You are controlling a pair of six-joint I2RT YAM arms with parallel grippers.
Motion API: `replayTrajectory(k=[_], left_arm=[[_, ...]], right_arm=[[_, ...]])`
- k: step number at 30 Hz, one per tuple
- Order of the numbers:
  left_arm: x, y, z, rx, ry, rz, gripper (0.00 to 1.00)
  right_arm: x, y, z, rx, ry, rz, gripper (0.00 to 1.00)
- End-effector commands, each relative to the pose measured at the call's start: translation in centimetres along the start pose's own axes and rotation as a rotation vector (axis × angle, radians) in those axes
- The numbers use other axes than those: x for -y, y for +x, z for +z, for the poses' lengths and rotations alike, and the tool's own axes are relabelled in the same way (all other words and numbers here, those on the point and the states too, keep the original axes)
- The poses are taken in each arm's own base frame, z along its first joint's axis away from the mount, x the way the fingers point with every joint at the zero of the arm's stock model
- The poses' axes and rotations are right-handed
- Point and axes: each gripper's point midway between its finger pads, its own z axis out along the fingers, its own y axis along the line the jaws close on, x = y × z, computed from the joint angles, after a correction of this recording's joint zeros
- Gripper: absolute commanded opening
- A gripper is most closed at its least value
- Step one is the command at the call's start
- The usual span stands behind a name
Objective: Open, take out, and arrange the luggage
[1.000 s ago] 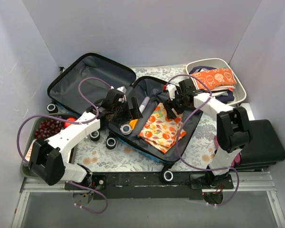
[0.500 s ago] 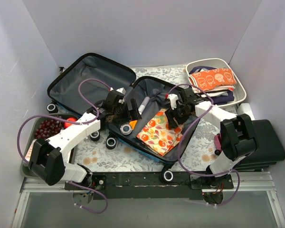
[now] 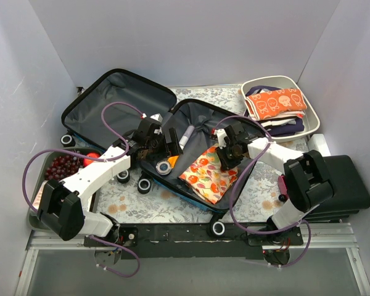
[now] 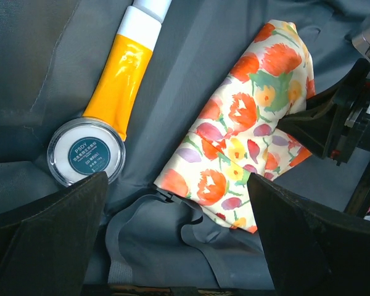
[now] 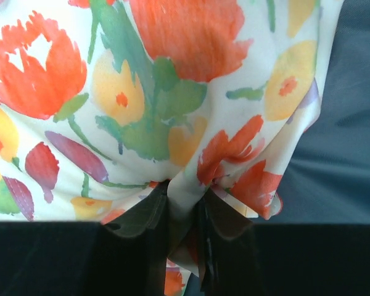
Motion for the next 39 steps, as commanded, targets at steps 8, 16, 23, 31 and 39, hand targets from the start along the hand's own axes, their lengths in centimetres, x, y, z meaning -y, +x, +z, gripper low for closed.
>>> replayTrajectory(k=[8,16,23,31,39], left_arm=[[-0.4,-0.5,-0.4,0.03,-0.015,0.017,0.98],[-0.5,-0.5,-0.4,0.032,-0.024,0.018,0.98],[-1.4,-0.6,-0.3,0.047,-0.063,0.015,0.98],[-1.1,-0.7,0.1,0.033,-0.068,0.018,0.98],[-1.0,-1.1,0.6,0.034,-0.076,0.021,0.98]], right_arm=[[-0.8,-3.0,0.2,0.174,-0.033,-0.068,0.01],[4.7,-8.4,-6.4,0.436,0.409,-0.113,0.01],[7.8,-10.1,-10.3,0.539,0.675,-0.11,0.01],[7.7,-11.0,-8.3,0.486,0.643,-0.162,0.01],[11.3,-13.0,-13.1,0.591,0.949,-0.107,0.01]])
